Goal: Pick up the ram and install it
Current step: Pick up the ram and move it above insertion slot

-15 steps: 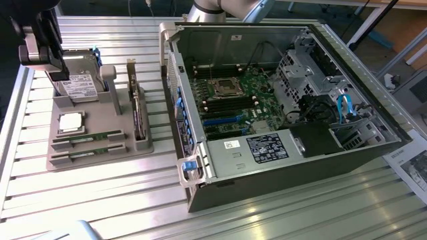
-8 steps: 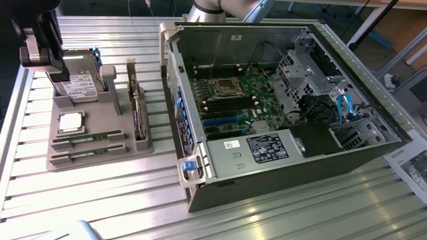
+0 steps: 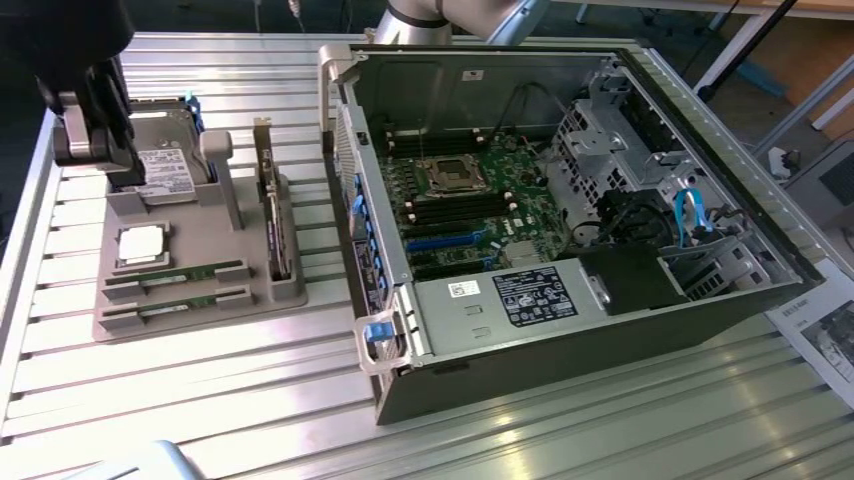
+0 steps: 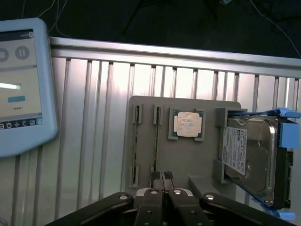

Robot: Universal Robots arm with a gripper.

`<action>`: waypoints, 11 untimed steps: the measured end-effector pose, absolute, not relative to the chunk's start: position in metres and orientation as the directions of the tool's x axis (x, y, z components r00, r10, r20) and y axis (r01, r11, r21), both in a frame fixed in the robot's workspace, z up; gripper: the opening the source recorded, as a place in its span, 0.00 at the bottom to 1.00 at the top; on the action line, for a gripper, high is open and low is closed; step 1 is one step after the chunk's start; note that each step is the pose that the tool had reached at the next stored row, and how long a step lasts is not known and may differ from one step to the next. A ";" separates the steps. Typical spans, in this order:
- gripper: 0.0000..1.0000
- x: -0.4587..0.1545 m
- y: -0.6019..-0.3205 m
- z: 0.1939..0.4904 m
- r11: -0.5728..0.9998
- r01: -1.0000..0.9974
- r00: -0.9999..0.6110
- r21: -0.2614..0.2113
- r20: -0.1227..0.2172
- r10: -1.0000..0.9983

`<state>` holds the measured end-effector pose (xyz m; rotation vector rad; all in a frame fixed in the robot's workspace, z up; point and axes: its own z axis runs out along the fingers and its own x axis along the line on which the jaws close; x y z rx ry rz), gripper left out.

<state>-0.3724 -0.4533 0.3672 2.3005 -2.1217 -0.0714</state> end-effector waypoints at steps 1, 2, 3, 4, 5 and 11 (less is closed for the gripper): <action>0.10 -0.372 -0.455 0.365 -0.081 -0.996 0.080 0.039 -0.026 -0.996; 0.10 -0.372 -0.457 0.362 -0.081 -0.996 0.080 0.039 -0.026 -0.996; 0.10 -0.372 -0.459 0.360 -0.081 -0.996 0.080 0.039 -0.026 -0.996; 0.10 -0.372 -0.461 0.359 -0.081 -0.996 0.080 0.039 -0.026 -0.996; 0.10 -0.372 -0.464 0.356 -0.081 -0.996 0.080 0.039 -0.026 -0.996; 0.10 -0.373 -0.473 0.345 -0.081 -0.996 0.080 0.039 -0.026 -0.996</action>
